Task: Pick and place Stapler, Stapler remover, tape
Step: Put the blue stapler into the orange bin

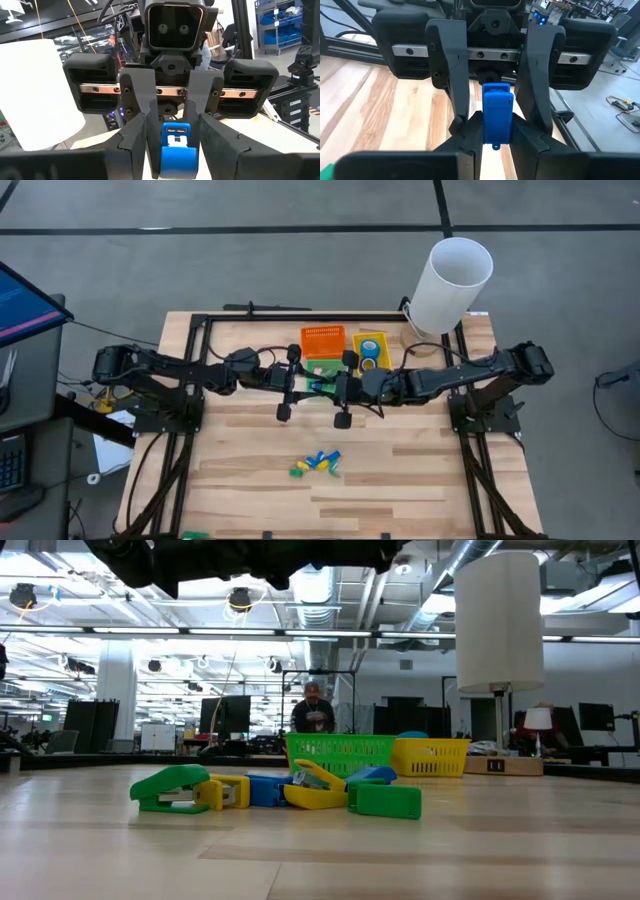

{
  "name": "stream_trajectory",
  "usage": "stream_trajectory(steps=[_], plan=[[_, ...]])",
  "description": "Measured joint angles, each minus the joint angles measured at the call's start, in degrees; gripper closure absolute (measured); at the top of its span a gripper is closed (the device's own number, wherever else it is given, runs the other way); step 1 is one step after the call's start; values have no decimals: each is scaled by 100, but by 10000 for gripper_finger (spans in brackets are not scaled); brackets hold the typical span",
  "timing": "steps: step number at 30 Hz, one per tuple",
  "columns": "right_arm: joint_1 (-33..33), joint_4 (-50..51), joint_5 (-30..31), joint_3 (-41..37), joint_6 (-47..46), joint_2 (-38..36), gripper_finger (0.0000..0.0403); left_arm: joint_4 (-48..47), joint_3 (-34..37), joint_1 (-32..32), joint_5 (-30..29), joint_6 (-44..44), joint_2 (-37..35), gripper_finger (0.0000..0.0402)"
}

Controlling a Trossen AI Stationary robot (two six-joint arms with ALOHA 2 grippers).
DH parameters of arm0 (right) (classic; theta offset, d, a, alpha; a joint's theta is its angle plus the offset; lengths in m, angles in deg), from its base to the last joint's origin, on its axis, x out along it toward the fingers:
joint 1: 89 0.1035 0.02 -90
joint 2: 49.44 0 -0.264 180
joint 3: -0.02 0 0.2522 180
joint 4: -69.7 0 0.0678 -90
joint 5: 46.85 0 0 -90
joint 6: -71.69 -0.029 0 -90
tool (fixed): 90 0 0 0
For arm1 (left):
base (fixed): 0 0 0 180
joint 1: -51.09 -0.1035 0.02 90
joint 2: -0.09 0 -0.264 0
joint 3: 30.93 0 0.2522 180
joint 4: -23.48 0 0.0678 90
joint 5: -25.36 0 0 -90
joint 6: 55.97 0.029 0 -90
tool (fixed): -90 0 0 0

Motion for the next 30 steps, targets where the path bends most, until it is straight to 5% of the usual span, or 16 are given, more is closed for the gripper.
stream_trajectory(steps=[9,19,30], plan=[[99,58,9,-2,-60,36,298,99,-22,28,30,231,7,275],[45,50,39,-2,4,26,290,80,-17,23,24,379,7,356],[15,66,47,-2,-17,21,290,38,-13,23,28,342,7,348]])
